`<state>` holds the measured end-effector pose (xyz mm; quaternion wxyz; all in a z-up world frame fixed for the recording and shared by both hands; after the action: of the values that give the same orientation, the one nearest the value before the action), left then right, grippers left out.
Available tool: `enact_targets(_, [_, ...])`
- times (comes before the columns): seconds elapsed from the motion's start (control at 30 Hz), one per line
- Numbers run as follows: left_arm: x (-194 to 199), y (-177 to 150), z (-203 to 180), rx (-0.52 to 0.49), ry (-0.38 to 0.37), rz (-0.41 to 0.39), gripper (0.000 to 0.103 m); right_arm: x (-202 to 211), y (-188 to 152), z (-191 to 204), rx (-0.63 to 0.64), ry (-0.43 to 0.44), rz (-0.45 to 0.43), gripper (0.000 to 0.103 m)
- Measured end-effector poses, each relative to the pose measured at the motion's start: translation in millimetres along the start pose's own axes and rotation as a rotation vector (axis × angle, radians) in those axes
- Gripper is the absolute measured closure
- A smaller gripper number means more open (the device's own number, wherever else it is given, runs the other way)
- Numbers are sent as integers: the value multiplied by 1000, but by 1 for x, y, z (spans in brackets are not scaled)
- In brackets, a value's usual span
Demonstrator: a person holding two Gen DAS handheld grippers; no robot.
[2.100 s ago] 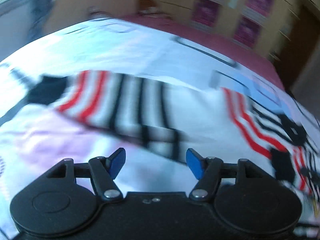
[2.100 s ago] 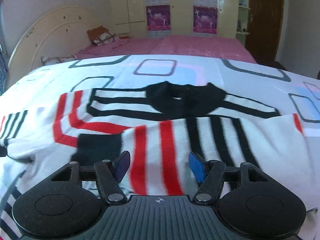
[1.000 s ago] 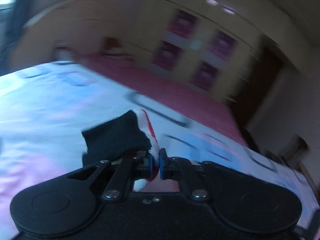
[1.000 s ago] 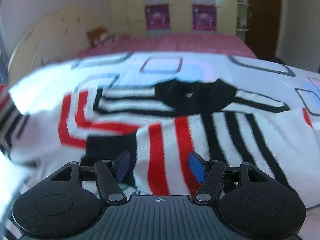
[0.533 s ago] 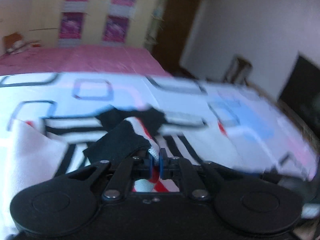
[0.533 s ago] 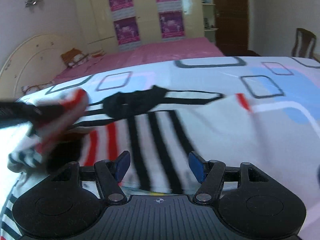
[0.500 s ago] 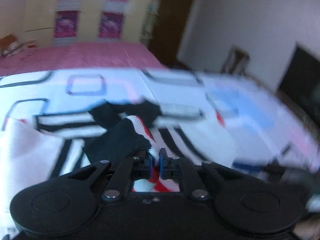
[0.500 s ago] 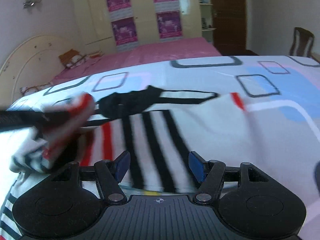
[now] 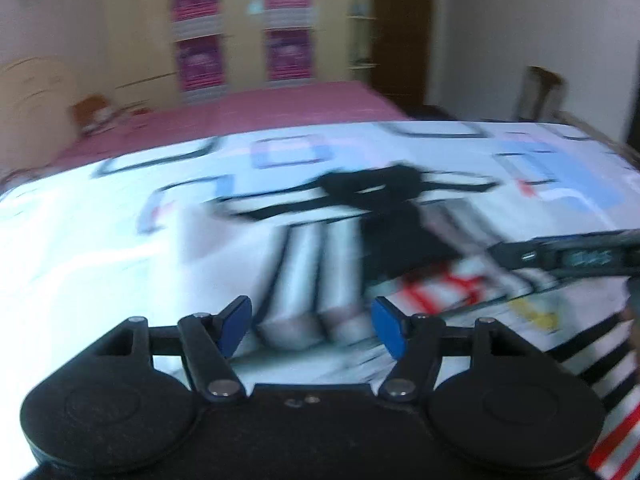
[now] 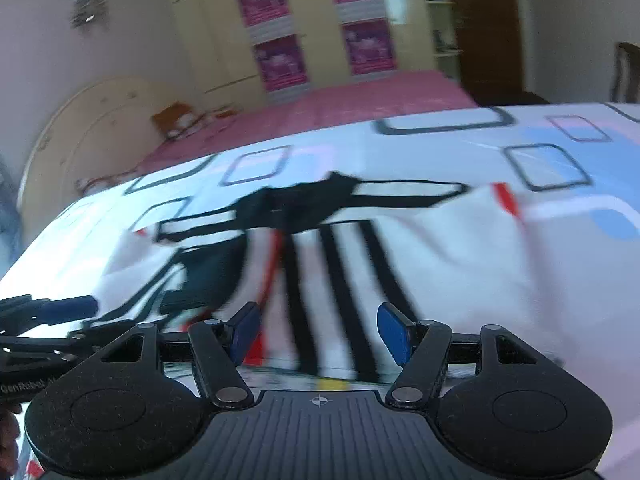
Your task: Fold small clothes
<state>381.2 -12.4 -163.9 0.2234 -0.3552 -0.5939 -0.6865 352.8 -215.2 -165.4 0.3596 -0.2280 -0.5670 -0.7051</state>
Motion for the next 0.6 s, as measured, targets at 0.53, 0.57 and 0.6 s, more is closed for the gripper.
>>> enact_targets(0.53, [-45, -12, 73, 87, 190, 8, 76, -55, 13, 42, 149, -70, 25, 96])
enact_targets(0.57, [-45, -12, 73, 83, 174, 8, 79, -52, 18, 35, 115, -74, 10, 97])
enact_targets(0.6, [-42, -20, 71, 62, 180, 4, 81, -49, 22, 30, 93, -76, -2, 97])
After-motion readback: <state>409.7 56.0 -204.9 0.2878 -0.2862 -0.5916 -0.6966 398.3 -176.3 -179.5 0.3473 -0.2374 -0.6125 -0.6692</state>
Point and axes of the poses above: each gripper's, at about its wrist camera, not at the fingertips, and x roughly against the way its jaws point, z to its left, y to its top, the point moved 7 cm from there along -x, roughly the way its jaws point, and after that the axes turned 7 degrees about z, right-handed, at the moved point
